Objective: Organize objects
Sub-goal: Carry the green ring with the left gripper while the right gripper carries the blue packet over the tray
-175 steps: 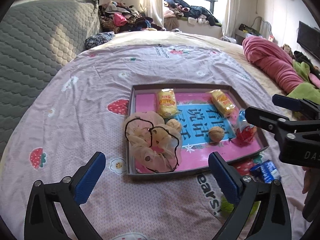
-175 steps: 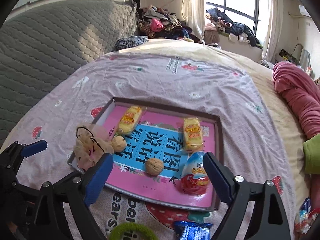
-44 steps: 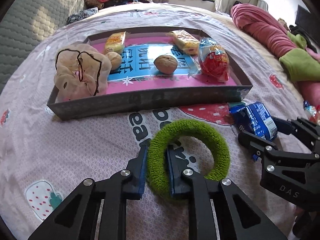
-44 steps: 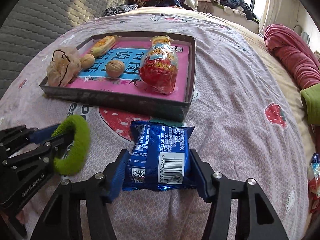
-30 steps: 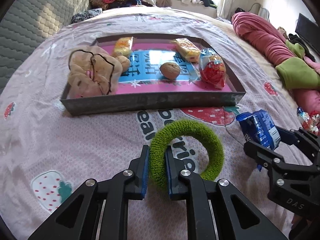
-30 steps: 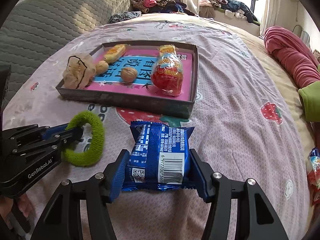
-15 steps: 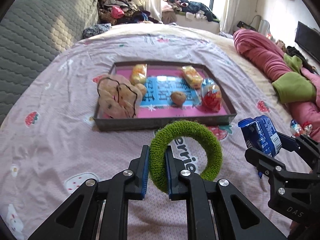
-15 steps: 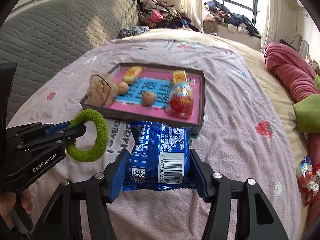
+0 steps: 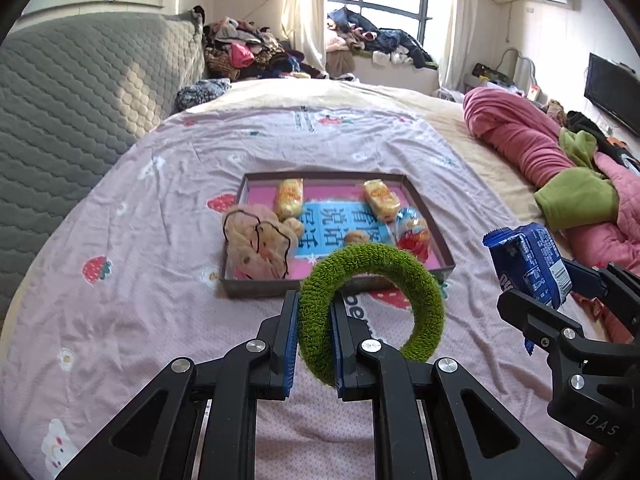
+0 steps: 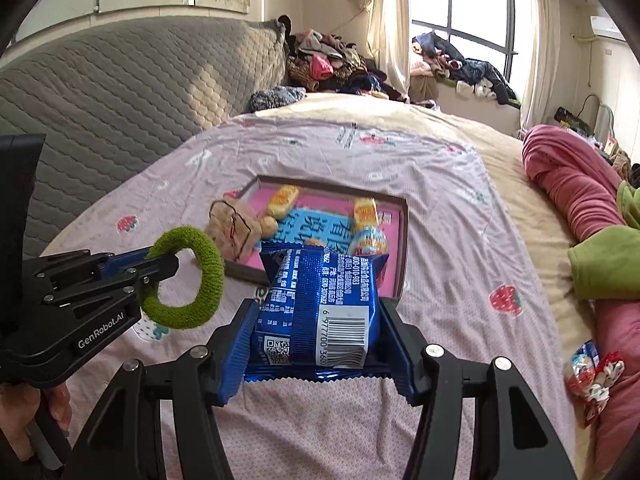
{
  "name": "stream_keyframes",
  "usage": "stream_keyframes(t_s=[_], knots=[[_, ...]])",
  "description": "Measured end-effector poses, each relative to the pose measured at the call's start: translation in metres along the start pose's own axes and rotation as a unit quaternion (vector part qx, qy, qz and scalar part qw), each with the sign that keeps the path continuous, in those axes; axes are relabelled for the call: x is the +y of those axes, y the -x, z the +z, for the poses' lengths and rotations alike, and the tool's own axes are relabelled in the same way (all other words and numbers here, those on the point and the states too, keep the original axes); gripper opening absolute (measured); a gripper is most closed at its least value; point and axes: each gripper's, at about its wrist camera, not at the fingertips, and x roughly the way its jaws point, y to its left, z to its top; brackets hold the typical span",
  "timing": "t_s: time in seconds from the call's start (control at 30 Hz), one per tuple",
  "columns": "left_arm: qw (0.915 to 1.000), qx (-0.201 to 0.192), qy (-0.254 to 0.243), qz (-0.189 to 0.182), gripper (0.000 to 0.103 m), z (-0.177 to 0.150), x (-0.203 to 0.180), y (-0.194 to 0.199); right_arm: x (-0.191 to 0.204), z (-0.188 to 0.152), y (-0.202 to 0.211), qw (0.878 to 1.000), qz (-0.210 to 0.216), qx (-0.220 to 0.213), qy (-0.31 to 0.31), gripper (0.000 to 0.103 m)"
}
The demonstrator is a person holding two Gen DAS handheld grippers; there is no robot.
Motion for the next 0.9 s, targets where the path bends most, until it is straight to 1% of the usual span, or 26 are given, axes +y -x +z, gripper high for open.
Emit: stream_keyframes(t_s=[0.27, 0.53, 0.73, 0.9], knots=[[0.9997, -0.021, -0.006, 0.005, 0.015, 0.021, 0.001, 0.02, 0.006, 0.025, 0.022, 1.0, 0.001, -0.03, 0.003, 0.059], [0.9991, -0.037, -0.009, 0.017, 0.015, 0.04, 0.006, 0.027, 0.01, 0.047, 0.027, 0.999, 0.007, -0.051, 0.006, 0.059], [0.9991, -0.035, -0.009, 0.022, 0.015, 0.054, 0.012, 0.016, 0.009, 0.065, 0.02, 0.998, 0.014, -0.058, 0.006, 0.059], [0.9992, -0.03, -0.013, 0.024, 0.015, 0.065, 0.014, -0.004, 0.004, 0.081, 0.008, 0.998, 0.009, -0.061, 0.007, 0.059]])
